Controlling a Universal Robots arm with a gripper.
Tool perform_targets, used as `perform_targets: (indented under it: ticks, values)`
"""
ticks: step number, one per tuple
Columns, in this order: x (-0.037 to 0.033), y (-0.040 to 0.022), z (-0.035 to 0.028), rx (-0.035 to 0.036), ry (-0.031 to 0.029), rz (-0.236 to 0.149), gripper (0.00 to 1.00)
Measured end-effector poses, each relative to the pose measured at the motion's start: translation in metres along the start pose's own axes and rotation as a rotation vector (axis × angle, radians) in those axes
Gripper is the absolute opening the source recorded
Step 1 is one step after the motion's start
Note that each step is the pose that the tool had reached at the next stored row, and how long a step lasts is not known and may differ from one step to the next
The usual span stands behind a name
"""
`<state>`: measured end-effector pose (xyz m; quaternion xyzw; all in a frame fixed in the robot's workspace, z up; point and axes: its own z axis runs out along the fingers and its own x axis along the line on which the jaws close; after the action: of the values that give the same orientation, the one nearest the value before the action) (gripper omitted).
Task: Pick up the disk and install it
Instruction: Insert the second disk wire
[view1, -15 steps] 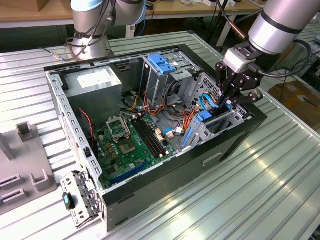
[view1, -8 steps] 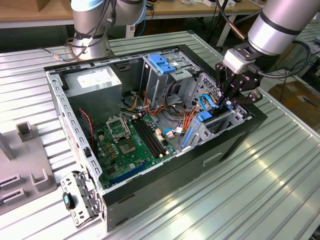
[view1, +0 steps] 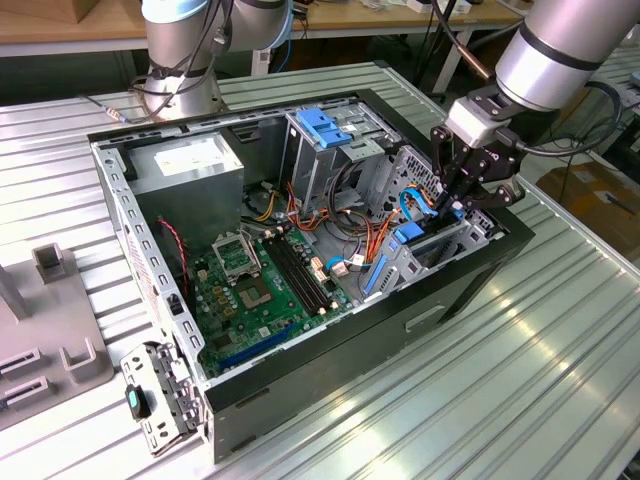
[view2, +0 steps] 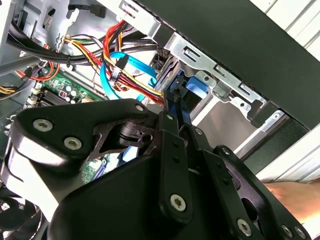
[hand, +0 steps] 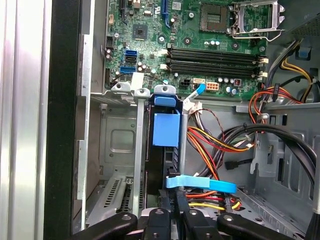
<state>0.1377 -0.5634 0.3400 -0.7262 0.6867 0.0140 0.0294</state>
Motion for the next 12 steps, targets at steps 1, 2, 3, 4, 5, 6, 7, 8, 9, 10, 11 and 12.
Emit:
perform_targets:
  ticks: [1, 2, 3, 4, 5, 6, 7, 8, 9, 10, 11, 12]
  values:
    - [-0.0001, 0.0000, 0.0002, 0.0001, -0.0007, 0.000, 0.16]
    - [0.0000, 0.0000, 0.0006, 0.0001, -0.0011, 0.000, 0.18]
    - [0.0000, 0.0000, 0.0003, 0.0000, -0.0004, 0.000, 0.30]
    - [0.0000, 0.0000, 0.0001, 0.0000, -0.0002, 0.000, 0.30]
    - [0.0000, 0.0000, 0.0001, 0.0000, -0.0001, 0.000, 0.30]
    - [0.0000, 0.0000, 0.0002, 0.0000, -0.0001, 0.000, 0.36]
    - [0.0000, 0.0000, 0.0001, 0.0000, 0.0001, 0.000, 0.36]
    - [0.0000, 0.0000, 0.0002, 0.0000, 0.0000, 0.000, 0.36]
    - [0.0000, 0.0000, 0.0002, 0.0000, 0.0000, 0.000, 0.36]
    - [0.0000, 0.0000, 0.0001, 0.0000, -0.0001, 0.000, 0.36]
    - [-0.0001, 0.0000, -0.0013, 0.0000, -0.0001, 0.000, 0.36]
    - [-0.0002, -0.0001, -0.0027, 0.0000, 0.0000, 0.000, 0.36]
